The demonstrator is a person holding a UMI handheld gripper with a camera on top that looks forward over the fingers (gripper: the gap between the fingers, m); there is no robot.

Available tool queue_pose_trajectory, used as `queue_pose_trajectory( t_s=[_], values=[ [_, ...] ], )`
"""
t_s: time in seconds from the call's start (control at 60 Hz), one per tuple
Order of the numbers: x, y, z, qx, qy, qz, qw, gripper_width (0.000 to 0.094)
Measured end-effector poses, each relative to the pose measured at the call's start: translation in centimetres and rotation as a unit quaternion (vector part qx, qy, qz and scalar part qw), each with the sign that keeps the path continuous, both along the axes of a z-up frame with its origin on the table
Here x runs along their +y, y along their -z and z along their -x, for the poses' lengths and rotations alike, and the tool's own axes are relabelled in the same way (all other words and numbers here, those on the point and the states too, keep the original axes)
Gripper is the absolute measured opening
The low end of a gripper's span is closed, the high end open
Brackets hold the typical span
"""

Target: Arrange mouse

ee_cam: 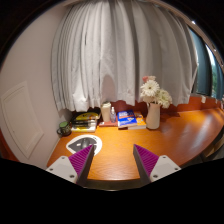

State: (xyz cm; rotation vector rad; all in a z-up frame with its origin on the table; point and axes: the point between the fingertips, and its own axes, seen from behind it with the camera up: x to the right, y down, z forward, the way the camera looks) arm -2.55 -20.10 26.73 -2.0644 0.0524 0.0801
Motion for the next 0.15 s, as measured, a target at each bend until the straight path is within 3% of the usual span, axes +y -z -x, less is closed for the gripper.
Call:
queue_pose_trajectory(
  t_s=[0.15],
  values=[
    [-0.73, 0.50, -1.16, 0.006, 0.005, 0.005, 1.000, 0.0772]
  ],
)
